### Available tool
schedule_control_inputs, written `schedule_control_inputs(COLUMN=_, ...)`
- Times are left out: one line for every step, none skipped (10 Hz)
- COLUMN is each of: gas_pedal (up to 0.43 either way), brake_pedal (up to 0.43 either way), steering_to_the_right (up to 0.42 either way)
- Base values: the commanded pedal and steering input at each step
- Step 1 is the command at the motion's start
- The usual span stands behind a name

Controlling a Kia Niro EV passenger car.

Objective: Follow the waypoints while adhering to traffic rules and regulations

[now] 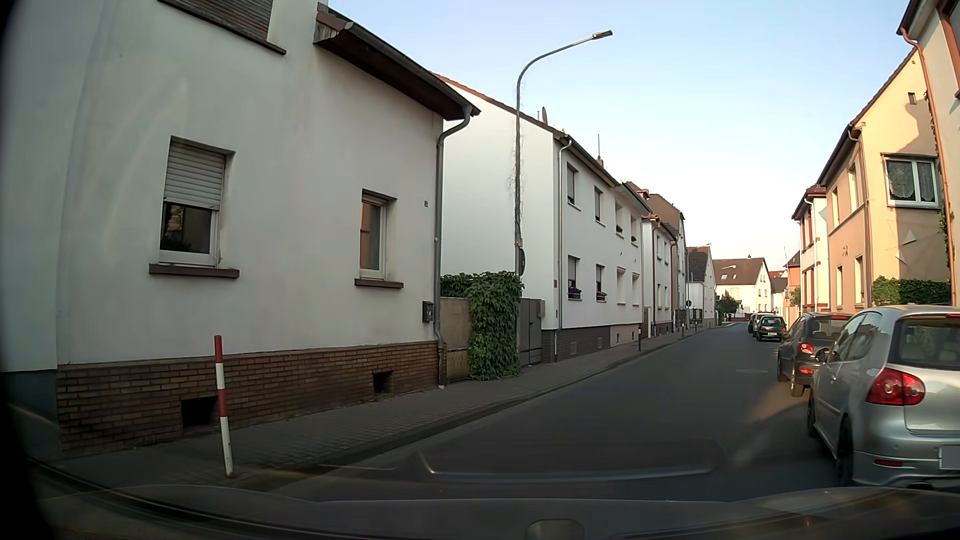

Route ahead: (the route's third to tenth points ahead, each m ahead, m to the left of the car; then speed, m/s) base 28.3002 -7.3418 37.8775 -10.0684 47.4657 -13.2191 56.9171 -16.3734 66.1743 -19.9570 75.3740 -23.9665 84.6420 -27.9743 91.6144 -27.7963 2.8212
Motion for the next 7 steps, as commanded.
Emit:
schedule_control_inputs(gas_pedal=0.169, brake_pedal=0.030, steering_to_the_right=0.020)
schedule_control_inputs(gas_pedal=0.177, brake_pedal=0.030, steering_to_the_right=0.105)
schedule_control_inputs(gas_pedal=0.177, brake_pedal=0.030, steering_to_the_right=0.170)
schedule_control_inputs(gas_pedal=0.177, brake_pedal=0.030, steering_to_the_right=0.205)
schedule_control_inputs(gas_pedal=0.177, brake_pedal=0.030, steering_to_the_right=0.230)
schedule_control_inputs(gas_pedal=0.177, brake_pedal=0.030, steering_to_the_right=0.245)
schedule_control_inputs(gas_pedal=0.177, brake_pedal=0.030, steering_to_the_right=0.251)
